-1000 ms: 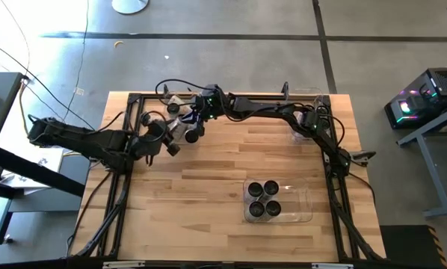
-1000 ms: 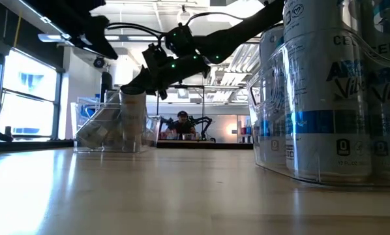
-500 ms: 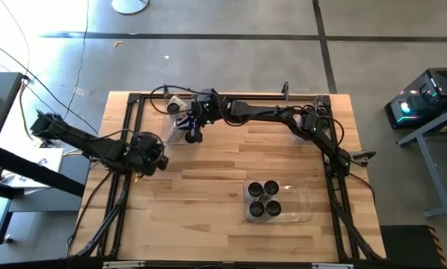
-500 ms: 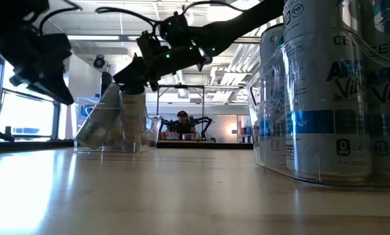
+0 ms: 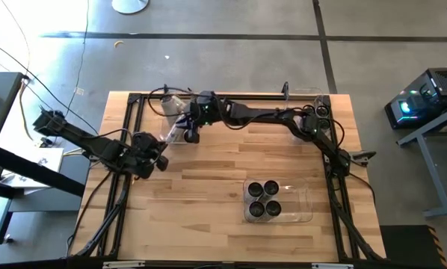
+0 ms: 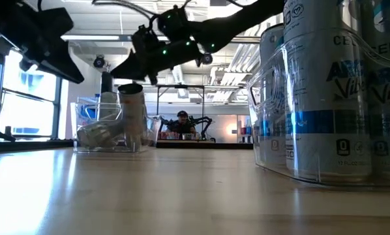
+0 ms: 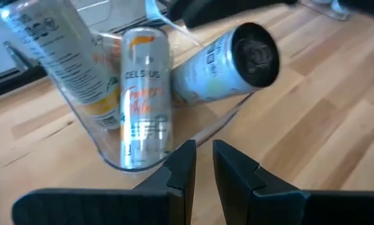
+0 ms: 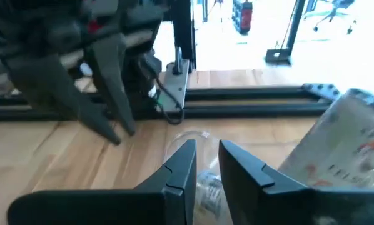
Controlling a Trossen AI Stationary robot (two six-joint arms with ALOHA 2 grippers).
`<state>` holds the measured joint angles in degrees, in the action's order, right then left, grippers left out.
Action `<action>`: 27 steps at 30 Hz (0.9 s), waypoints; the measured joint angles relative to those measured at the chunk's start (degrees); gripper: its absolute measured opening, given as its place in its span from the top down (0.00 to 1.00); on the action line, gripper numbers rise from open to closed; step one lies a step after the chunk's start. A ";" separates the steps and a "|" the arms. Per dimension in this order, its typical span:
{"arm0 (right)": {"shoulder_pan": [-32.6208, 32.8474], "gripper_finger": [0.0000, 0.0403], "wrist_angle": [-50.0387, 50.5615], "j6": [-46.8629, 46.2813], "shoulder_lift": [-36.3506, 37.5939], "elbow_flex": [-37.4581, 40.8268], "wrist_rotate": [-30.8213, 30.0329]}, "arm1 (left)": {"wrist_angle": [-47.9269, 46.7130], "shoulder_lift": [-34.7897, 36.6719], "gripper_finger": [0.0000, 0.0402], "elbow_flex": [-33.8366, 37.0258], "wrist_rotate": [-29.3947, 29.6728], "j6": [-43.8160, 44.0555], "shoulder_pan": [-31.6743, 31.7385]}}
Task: Sort soda cans
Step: Adjust the white/yellow soda cans
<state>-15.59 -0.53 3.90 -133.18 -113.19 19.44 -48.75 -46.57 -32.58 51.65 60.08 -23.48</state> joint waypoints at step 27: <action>-7.31 0.85 15.65 -7.68 0.54 0.02 -6.51 | 2.38 -1.01 0.88 15.16 -13.43 23.51 -3.44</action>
<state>-22.90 15.12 -3.78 -132.64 -113.16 12.94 -46.38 -47.58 -17.42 38.22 83.59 -26.92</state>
